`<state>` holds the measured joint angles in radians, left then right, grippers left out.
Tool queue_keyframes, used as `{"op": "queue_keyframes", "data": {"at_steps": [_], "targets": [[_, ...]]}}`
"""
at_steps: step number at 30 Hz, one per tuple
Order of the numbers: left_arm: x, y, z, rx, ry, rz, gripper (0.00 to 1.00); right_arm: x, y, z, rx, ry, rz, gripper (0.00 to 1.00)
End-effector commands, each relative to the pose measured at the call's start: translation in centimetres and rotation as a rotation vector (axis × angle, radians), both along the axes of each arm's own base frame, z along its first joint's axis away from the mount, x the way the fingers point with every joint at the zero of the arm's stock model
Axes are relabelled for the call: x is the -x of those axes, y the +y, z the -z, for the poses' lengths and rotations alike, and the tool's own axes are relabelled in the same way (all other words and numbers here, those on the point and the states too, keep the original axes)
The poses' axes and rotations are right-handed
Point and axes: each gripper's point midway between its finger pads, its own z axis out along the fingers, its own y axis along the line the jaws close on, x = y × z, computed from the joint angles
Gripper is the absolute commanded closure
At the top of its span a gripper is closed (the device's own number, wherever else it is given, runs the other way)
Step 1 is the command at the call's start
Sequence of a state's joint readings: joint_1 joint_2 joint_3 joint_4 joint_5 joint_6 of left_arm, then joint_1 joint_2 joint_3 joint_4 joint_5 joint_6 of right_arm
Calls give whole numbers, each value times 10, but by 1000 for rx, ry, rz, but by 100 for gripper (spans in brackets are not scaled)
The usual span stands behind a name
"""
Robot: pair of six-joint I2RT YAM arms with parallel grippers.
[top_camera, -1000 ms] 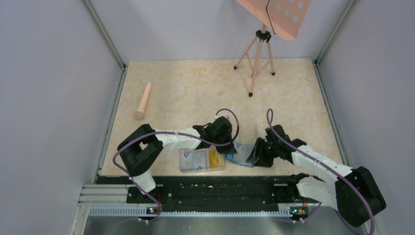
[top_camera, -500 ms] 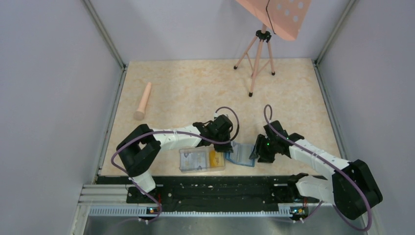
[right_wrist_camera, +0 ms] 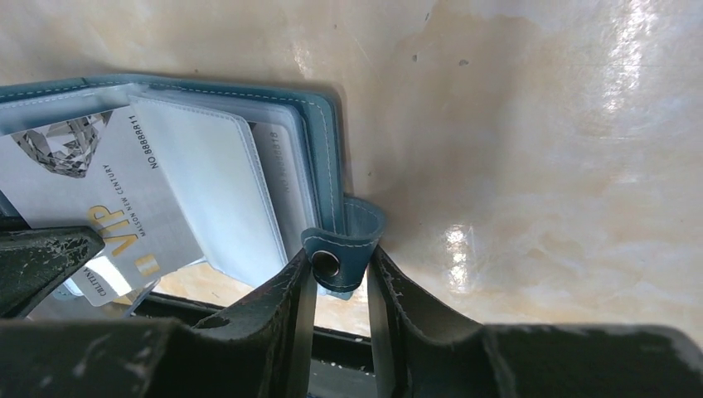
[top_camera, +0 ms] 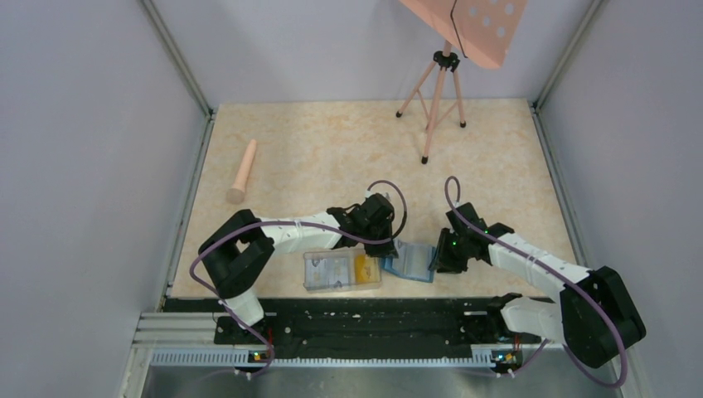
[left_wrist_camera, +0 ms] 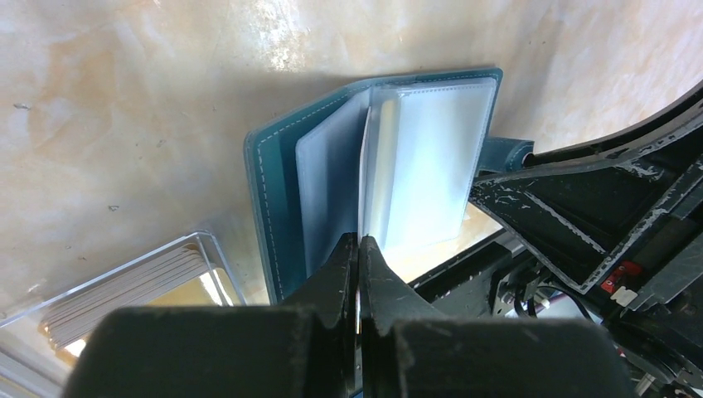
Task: Put the credit cards into the card holder
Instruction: Insert the credit card into the card holder.
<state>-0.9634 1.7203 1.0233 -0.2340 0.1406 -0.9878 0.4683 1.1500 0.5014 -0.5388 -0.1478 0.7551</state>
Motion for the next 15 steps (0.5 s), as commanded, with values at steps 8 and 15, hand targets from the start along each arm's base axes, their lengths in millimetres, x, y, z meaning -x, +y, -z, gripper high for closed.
{"op": "queue_keyframes", "data": {"at_steps": [8, 15], "targets": [[-5, 3, -19, 45, -76, -13, 100, -9, -4, -5, 5, -44, 2, 85], [-5, 3, -24, 63, -92, -16, 100, -7, -5, -3, 3, -38, 0, 100]]}}
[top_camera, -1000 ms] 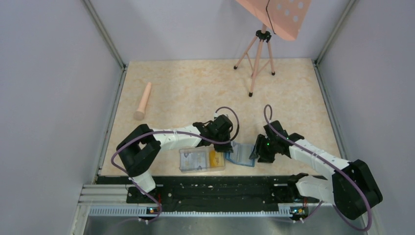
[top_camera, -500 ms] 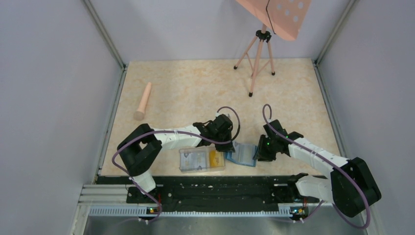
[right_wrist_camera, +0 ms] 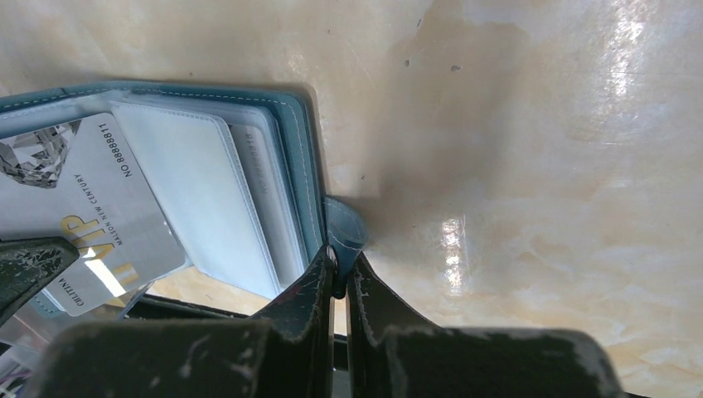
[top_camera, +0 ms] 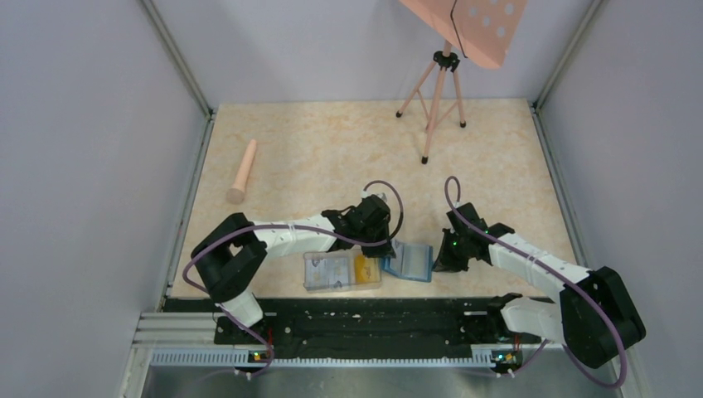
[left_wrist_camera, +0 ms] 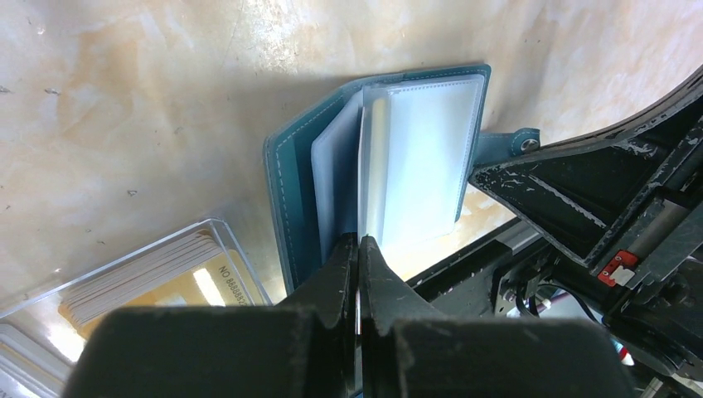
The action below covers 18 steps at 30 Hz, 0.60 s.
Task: Put the credit cards into the card holder
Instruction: Insert the credit card into the card holder.
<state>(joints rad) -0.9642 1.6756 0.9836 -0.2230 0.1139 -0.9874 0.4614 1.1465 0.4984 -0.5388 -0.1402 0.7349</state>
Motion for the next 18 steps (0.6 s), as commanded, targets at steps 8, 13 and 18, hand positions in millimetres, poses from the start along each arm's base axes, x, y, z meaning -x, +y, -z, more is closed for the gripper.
{"op": "queue_keyframes", "data": {"at_steps": [8, 13, 18], "targets": [[-5, -10, -24, 97, -69, 13, 100, -5, -1, -2, -8, -25, 5, 100], [-3, -15, -20, 118, -53, 24, 100, -4, -1, -1, -12, -21, 3, 100], [-3, -16, -16, 110, -45, 28, 100, -4, 0, 0, -13, -20, -2, 100]]}}
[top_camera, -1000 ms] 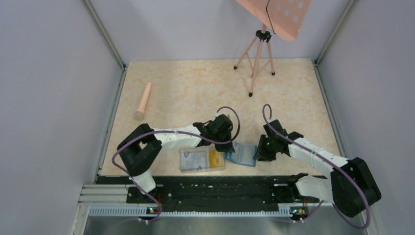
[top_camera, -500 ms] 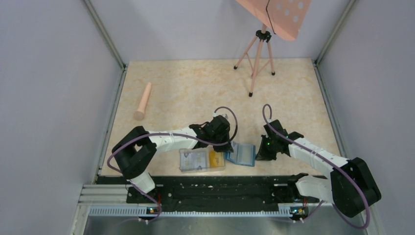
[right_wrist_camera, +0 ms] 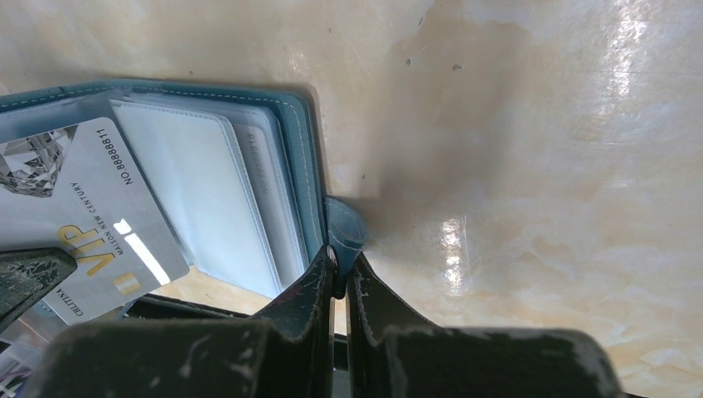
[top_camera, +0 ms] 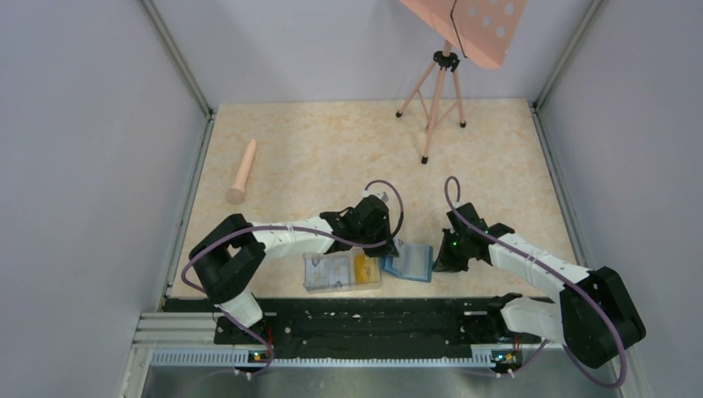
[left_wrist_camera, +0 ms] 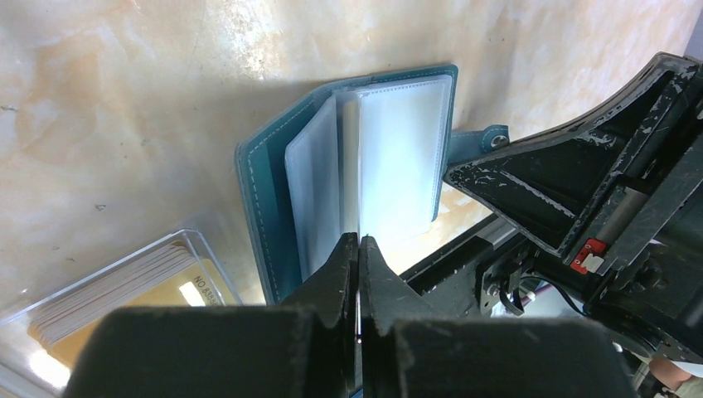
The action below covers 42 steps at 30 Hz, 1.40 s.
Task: Put the credit cards into the card holder
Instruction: Insert the credit card into the card holder.
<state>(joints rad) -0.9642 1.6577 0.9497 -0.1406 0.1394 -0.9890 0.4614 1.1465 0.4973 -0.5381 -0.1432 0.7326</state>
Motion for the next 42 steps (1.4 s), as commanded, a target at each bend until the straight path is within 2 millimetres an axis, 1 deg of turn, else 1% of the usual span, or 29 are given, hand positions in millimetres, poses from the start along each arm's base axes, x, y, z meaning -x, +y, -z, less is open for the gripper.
{"op": "queue_keyframes", "data": {"at_steps": [1, 8, 11, 15, 28, 35, 42], "targets": [[-2, -8, -6, 37, -18, 15, 100, -4, -1, 0, -13, -20, 2, 100], [-1, -3, 9, -15, 8, 6, 100, -3, -1, 1, -12, -15, -2, 100], [-1, -2, 10, -18, 6, 5, 100, -3, 0, 2, -13, -15, -3, 100], [0, -6, 10, 5, 12, 14, 100, -3, 0, 2, -11, -12, -5, 100], [12, -2, 23, 36, 63, 2, 100, -3, 2, 4, -44, -13, -5, 100], [11, 10, 39, -82, 84, -1, 100, -3, 2, 4, -53, -13, -6, 100], [8, 12, 47, -128, 86, -19, 100, -3, 3, 5, -60, -12, -9, 100]]}}
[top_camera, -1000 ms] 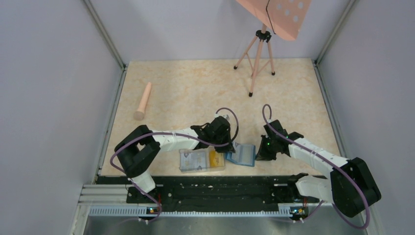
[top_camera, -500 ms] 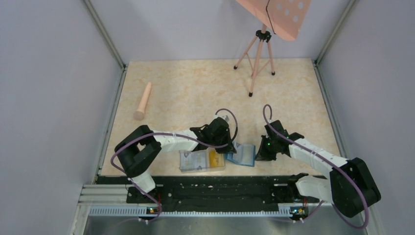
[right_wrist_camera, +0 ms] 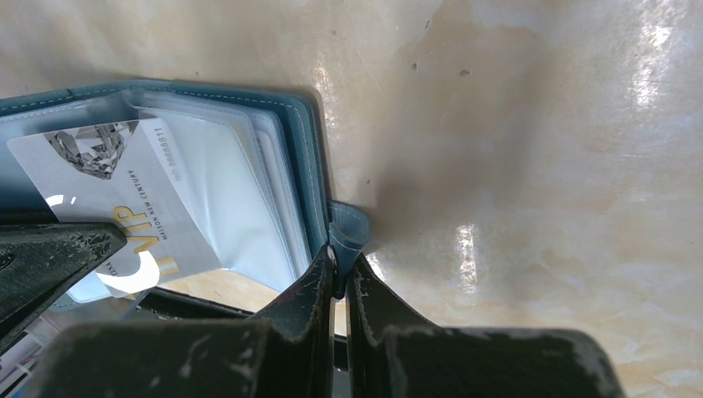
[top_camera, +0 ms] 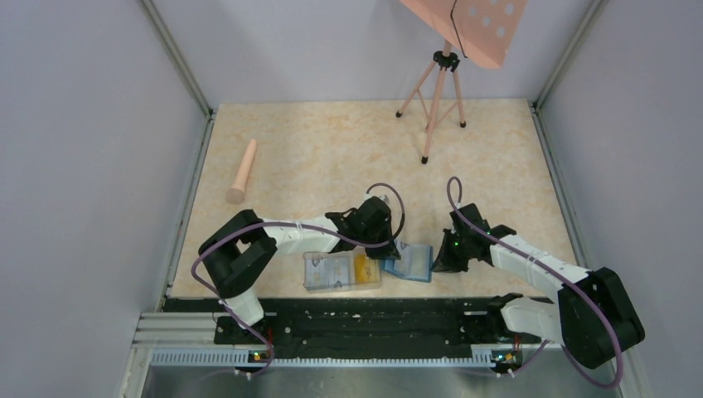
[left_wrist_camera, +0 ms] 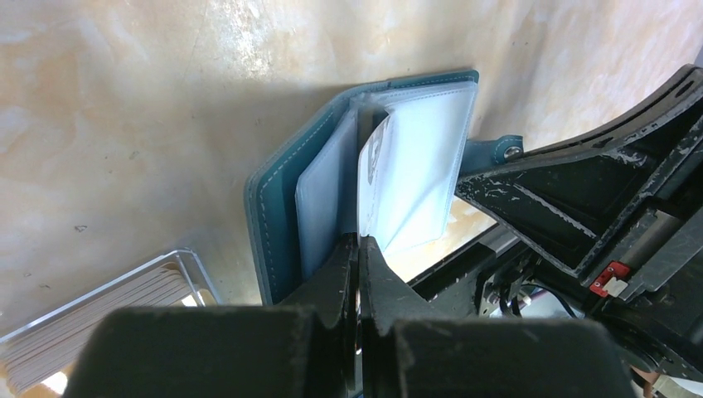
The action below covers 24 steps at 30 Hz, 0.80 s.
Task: Put the credit cards into the card holder
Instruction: Insert the credit card into the card holder.
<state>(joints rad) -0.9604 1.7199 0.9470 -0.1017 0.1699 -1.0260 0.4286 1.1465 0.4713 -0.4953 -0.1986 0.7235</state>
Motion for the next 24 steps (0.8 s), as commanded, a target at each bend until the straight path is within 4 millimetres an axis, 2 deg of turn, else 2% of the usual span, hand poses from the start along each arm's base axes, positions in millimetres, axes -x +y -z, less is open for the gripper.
{"op": "queue_keyframes", "data": {"at_steps": [1, 12, 24], "targets": [[4, 17, 30, -133, 27, -7, 100, -2, 0, 3, -9, -15, -12, 100], [-10, 19, 22, -148, -20, -63, 100, -2, 2, 3, -18, -15, -18, 100], [9, 7, 32, -148, 59, -12, 100, -1, 3, 3, -22, -15, -20, 100]]}}
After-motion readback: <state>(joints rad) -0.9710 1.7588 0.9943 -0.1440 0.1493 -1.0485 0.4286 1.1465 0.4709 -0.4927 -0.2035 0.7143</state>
